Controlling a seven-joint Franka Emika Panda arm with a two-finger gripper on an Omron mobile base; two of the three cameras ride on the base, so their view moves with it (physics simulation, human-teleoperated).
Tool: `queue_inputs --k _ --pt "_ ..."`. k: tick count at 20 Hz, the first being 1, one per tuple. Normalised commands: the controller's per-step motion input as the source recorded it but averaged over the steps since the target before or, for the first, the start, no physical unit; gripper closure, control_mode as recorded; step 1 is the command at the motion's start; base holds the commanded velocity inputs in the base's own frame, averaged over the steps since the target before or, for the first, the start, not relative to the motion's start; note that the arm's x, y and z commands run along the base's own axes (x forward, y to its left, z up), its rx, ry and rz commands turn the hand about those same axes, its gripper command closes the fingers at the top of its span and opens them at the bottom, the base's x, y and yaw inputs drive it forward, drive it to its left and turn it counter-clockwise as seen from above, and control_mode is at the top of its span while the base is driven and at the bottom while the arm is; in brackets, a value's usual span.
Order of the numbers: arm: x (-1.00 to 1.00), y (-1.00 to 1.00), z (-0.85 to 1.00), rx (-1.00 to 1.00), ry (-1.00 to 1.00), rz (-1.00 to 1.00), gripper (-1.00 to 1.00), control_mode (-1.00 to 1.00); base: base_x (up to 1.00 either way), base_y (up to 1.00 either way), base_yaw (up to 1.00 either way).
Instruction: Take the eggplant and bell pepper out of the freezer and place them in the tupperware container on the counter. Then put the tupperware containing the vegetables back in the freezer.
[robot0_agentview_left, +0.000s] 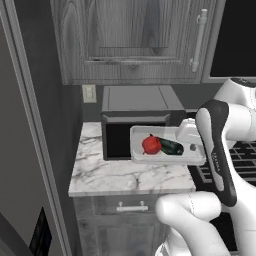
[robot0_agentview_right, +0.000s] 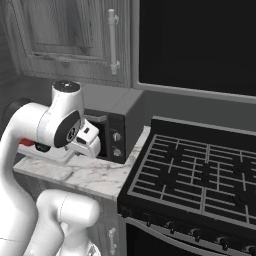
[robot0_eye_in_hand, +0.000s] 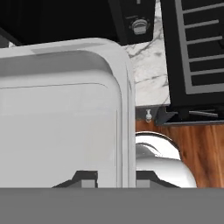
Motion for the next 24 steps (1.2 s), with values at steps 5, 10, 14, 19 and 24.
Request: queue_inputs --k 5,10,14,19,24 --pt "-0.22 0.00 0.06 0.01 0.00 -0.09 1.00 -1.00 0.00 0.00 0.00" --pt "-0.23 0.00 0.37 0.15 0.01 -0.39 1.00 -1.00 0.00 0.00 0.00" --pt "-0.32 -0.03 0.46 0.21 0.04 -0.47 1.00 -1.00 0.00 0.00 0.00" --pt "-0.45 -0.09 0.29 0.06 0.10 -0.43 1.00 -1.00 0.00 0.00 0.00" --pt "-0.50 -0.09 0.09 0.00 0.10 -0.39 1.00 -1.00 0.00 0.00 0.00"
